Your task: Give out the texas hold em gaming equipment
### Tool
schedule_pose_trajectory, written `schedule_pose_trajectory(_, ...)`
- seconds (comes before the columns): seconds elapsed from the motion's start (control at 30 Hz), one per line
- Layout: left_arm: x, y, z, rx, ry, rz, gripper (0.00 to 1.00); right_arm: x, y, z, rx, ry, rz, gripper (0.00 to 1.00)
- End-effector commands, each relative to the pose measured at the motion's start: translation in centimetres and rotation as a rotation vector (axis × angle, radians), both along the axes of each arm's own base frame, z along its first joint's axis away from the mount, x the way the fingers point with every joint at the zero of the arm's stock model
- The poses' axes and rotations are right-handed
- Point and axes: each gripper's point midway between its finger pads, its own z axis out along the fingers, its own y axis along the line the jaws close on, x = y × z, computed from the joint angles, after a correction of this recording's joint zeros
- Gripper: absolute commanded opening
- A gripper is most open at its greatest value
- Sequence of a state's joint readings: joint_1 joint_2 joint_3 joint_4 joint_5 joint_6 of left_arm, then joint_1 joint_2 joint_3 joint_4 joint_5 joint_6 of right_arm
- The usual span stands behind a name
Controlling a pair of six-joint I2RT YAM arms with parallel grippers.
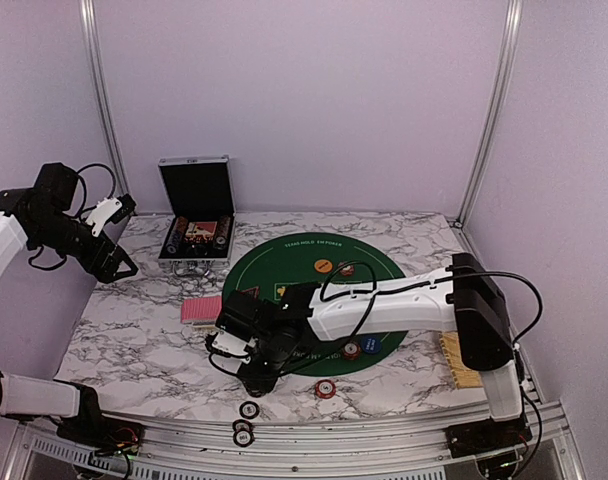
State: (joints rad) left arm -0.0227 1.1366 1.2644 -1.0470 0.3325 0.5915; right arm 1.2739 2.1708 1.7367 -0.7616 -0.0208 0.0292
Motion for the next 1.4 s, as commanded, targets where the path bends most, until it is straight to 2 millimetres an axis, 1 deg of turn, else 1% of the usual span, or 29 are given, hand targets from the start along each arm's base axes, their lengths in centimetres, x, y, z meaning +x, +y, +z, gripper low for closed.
schedule_pose_trajectory(0.0,-0.6,-0.1,0.5,-0.004,0.007,-0.007,0.99,2.0,1.0,5.0,0.115,-0.044,-0.041,0.15)
schedule_pose_trajectory(0.07,-0.5,-0.1,0.4,-0.005,0.01,-0.007,0.99,2.8,0.8,5.7,0.132,-0.041,-0.061,0.15)
schedule_pose_trajectory(0.13,-0.5,-0.1,0.4,-0.005,0.011,-0.008,0.99,4.1,0.4,6.4,0.149,-0.038,-0.097,0.15)
schedule_pose_trajectory(0.2,-0.5,-0.1,0.3,-0.006,0.012,-0.007,0.99,6.1,-0.3,7.0,0.158,-0.052,-0.141,0.15)
schedule_pose_trajectory(0.3,-0.5,-0.2,0.4,-0.007,0.011,-0.009,0.99,9.2,-1.6,7.2,0.161,-0.066,-0.206,0.15)
schedule_pose_trajectory(0.37,-0.5,-0.2,0.3,-0.01,0.014,-0.01,0.99,12.3,-2.8,7.1,0.153,-0.1,-0.272,0.14)
schedule_pose_trajectory(0.43,-0.4,-0.3,0.3,-0.012,0.018,-0.01,0.99,14.2,-3.0,7.1,0.169,-0.095,-0.301,0.14)
schedule_pose_trajectory(0.5,-0.4,-0.2,0.3,-0.009,0.014,-0.008,0.99,15.9,-3.0,6.9,0.18,-0.105,-0.32,0.14)
schedule_pose_trajectory(0.53,-0.4,-0.2,0.3,-0.008,0.013,-0.009,0.99,16.1,-2.8,6.2,0.179,-0.084,-0.315,0.15)
schedule_pose_trajectory(0.67,-0.4,-0.2,0.4,-0.005,0.011,-0.008,0.99,17.9,-2.2,4.5,0.177,-0.064,-0.323,0.14)
schedule_pose_trajectory(0.8,-0.4,-0.2,0.4,-0.004,0.012,-0.009,0.99,18.9,-1.7,2.5,0.168,-0.039,-0.328,0.14)
schedule_pose_trajectory(0.87,-0.4,-0.1,0.3,-0.002,0.011,-0.01,0.99,18.8,-1.6,1.5,0.152,-0.027,-0.325,0.14)
schedule_pose_trajectory(0.97,-0.4,-0.1,0.4,0.003,0.009,-0.01,0.99,18.4,-2.0,0.4,0.133,-0.013,-0.324,0.14)
schedule_pose_trajectory(1.23,-0.4,-0.2,0.0,-0.003,0.024,-0.014,0.99,17.6,-2.8,-1.0,0.113,0.007,-0.32,0.15)
schedule_pose_trajectory(1.33,-0.4,-0.2,0.0,-0.004,0.022,-0.016,0.99,17.4,-2.9,-1.4,0.107,0.015,-0.318,0.19)
schedule_pose_trajectory(1.37,-0.4,-0.2,0.0,-0.003,0.023,-0.016,0.99,17.4,-3.0,-1.5,0.105,0.016,-0.318,0.22)
